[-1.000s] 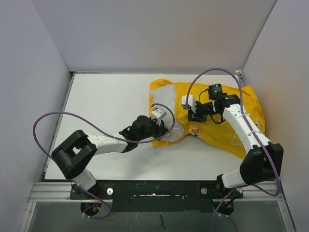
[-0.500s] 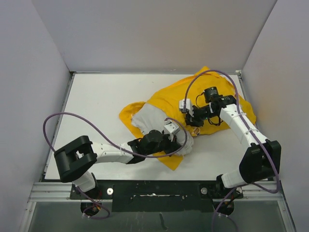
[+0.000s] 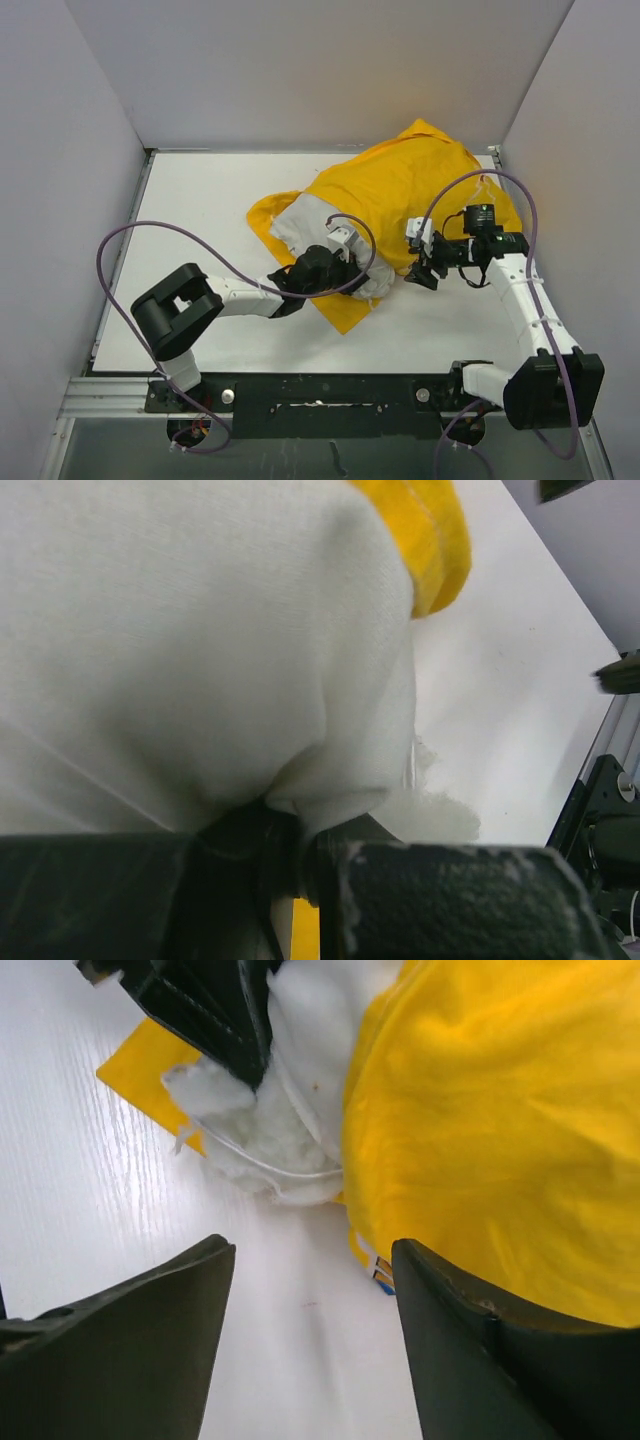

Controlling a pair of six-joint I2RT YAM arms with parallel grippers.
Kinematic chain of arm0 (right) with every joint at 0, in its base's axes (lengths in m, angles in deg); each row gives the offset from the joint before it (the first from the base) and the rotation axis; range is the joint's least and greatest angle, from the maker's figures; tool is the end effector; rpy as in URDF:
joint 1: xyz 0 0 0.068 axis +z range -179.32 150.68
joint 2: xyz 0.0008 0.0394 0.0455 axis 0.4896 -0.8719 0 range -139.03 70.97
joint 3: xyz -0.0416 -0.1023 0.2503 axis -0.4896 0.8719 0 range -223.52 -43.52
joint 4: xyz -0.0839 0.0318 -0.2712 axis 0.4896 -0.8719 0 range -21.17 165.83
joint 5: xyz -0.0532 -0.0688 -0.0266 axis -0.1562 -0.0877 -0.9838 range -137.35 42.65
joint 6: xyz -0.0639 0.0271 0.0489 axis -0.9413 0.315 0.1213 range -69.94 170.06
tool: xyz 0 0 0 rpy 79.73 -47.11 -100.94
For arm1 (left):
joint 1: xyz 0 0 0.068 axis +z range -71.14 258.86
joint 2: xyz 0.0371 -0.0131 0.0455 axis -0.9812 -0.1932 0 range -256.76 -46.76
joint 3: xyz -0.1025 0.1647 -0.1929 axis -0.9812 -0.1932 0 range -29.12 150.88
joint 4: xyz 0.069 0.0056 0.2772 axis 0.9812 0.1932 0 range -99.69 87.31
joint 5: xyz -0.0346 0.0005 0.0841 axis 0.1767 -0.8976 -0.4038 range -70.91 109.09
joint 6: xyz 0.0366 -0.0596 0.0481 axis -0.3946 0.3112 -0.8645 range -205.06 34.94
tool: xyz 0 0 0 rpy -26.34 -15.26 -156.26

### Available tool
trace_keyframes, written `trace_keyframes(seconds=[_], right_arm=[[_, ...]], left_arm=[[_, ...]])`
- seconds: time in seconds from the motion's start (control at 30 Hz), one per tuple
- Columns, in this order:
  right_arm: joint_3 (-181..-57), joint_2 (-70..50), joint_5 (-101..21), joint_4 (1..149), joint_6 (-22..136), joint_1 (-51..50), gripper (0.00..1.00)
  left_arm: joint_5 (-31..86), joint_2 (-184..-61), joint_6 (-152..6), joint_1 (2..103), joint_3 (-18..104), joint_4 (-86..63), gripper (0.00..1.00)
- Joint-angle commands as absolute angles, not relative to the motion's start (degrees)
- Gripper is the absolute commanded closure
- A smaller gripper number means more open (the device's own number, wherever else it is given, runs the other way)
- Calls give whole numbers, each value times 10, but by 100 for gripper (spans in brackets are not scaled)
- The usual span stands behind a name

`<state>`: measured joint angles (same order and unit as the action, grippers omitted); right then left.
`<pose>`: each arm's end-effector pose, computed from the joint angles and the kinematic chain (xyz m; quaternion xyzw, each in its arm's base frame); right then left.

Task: Put the pillow into the pillowcase
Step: Stuff the pillow into the pillowcase.

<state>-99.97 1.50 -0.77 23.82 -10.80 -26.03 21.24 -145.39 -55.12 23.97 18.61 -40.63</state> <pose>0.2537 0.0689 0.2454 -0.5486 0.7145 0.2427 0.3599 0.2374 -0.3425 0.1523 0.1875 0.7972 -0.3983 0.4132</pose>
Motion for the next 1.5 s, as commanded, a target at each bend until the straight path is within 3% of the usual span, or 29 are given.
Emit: trace_keyframes(seconds=[0.0,0.07,0.17,0.3,0.43,0.7,0.8,0.87,0.93,1.07,1.17,1.47], right_arm=[[-989,92,96,228,-144,-266,30],[-948,106,108,286,-115,-232,25],[-914,99,21,395,-40,-172,27],[-922,69,-68,487,62,-162,54],[-901,74,-132,540,94,-162,57],[-903,14,-152,581,109,-130,53],[-921,-15,-172,584,123,-130,67],[-928,-20,-150,560,112,-138,83],[-940,-16,-88,482,56,-150,91],[-974,-6,9,216,-185,-160,94],[-961,0,2,133,-278,-165,95],[-1027,-82,141,63,-270,-160,96]], left_arm=[[231,-1478,-532,240,216,-466,100],[234,-1480,-532,240,215,-468,100],[236,-1476,-532,240,213,-469,100],[235,-1474,-530,240,210,-471,100],[237,-1477,-526,240,206,-478,100],[247,-1479,-525,241,207,-487,100],[244,-1471,-531,242,205,-488,100],[231,-1460,-536,246,197,-493,100],[207,-1450,-539,254,187,-501,100],[132,-1434,-545,267,213,-438,100],[74,-1440,-524,264,228,-419,100],[-76,-1513,-439,231,253,-526,100]])
